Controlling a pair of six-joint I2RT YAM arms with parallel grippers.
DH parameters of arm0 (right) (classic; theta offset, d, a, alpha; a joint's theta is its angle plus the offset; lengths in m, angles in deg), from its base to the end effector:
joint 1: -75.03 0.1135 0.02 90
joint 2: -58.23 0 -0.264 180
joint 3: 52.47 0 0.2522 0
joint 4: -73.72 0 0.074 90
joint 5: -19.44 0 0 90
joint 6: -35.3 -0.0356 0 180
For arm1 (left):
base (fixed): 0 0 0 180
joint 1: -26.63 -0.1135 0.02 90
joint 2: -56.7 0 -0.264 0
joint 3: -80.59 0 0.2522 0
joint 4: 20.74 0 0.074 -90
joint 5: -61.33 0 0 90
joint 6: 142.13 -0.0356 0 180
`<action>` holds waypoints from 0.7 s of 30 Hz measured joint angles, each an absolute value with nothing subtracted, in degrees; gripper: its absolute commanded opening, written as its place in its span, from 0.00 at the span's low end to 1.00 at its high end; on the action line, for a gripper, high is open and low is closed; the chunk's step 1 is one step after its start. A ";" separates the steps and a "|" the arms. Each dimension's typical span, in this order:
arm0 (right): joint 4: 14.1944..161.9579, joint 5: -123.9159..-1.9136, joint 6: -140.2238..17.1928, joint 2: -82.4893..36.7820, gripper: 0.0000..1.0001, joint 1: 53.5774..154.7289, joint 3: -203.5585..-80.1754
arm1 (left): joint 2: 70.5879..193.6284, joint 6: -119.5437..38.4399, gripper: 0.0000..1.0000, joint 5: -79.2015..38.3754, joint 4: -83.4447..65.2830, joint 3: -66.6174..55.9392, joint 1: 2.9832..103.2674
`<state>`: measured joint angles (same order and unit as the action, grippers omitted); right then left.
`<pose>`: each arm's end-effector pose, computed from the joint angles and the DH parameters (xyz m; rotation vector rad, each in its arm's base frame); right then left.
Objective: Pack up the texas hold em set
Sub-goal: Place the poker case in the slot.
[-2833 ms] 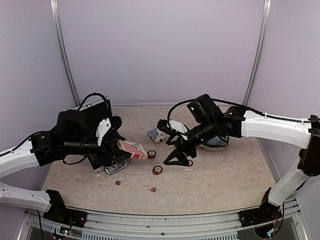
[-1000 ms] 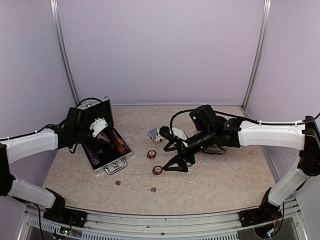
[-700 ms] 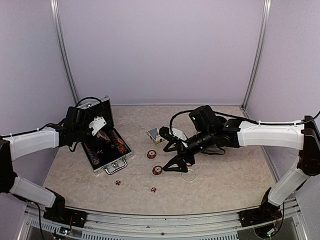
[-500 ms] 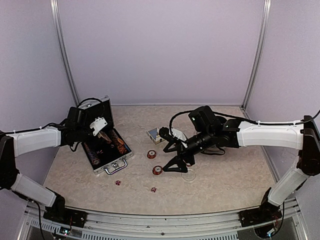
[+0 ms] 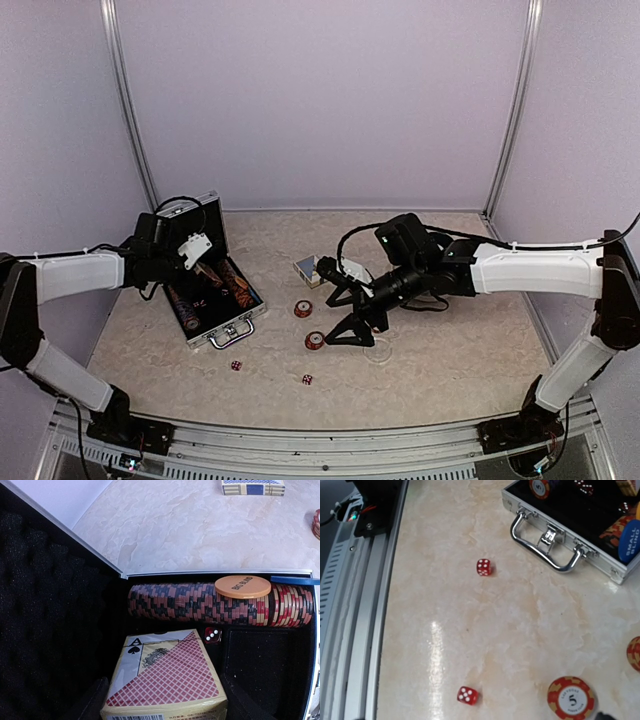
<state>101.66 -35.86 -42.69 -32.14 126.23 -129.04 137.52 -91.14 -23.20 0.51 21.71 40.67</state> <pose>0.1996 0.2805 0.2486 -1.5052 1.8213 1.0403 0.2821 -0.0740 0.2050 1.0801 2.0565 0.1090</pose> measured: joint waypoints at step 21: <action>101.66 -35.86 -42.52 -32.42 0.99 126.23 -129.04 | 141.58 -90.22 0.40 -21.21 0.33 20.35 39.03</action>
<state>101.66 -35.86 -42.52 -32.42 126.23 -129.04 141.58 -90.22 -21.21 0.33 20.35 39.03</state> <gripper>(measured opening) 0.990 0.652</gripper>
